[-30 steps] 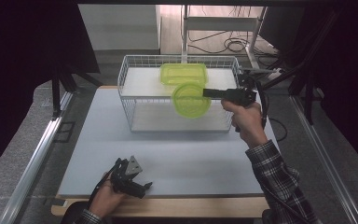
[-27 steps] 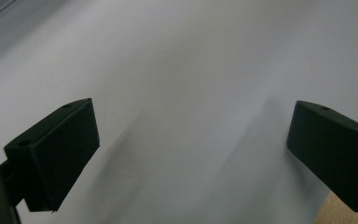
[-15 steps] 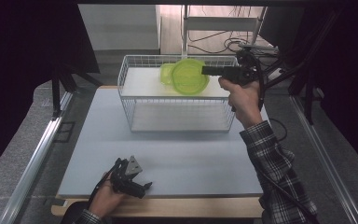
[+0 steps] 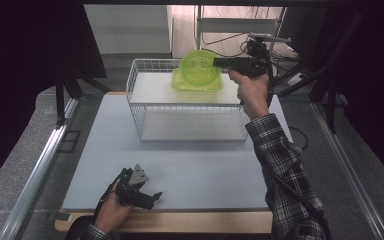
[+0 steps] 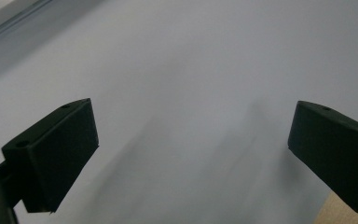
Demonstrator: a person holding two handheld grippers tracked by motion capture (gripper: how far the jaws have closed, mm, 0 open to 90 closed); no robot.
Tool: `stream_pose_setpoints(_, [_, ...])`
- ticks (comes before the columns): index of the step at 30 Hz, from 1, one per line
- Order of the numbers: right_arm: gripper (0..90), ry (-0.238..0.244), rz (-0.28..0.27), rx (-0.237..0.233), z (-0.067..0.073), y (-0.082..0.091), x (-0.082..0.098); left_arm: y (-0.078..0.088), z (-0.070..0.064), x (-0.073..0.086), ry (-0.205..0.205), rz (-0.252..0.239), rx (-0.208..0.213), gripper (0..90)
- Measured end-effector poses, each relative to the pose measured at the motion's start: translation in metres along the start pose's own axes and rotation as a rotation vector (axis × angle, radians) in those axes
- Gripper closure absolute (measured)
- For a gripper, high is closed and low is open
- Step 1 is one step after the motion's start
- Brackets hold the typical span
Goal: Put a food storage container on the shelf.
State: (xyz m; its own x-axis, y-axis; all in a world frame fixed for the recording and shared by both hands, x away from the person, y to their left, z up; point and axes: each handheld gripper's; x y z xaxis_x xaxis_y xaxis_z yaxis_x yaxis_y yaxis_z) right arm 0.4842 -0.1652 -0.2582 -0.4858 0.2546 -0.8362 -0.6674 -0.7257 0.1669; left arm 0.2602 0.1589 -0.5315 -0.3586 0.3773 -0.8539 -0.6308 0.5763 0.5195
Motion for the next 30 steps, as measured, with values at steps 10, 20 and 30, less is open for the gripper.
stream_pose_setpoints(10, [80.2,-0.02,0.012,0.023,-0.006,-0.013,0.0,0.0,0.0,0.0,0.006,0.0,0.013,1.1])
stream_pose_setpoints(20, [70.6,0.083,0.013,0.138,-0.001,-0.023,0.003,-0.003,-0.002,0.001,-0.016,0.028,0.018,1.3])
stream_pose_setpoints(30, [59.7,0.106,-0.008,0.155,-0.001,-0.023,0.002,-0.003,-0.003,0.001,-0.019,0.032,0.02,1.4])
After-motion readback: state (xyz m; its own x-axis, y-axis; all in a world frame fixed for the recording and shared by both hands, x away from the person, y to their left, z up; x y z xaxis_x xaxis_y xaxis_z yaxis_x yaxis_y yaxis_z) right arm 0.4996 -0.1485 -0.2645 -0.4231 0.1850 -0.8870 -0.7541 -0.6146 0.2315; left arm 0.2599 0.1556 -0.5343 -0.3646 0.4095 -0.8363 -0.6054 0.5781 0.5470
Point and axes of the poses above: each handheld gripper's, and its own axes: y roughly backward along the jaws, x roughly out of its underside, z roughly to its left, and after that the axes turned 13 degrees about -z, right-handed
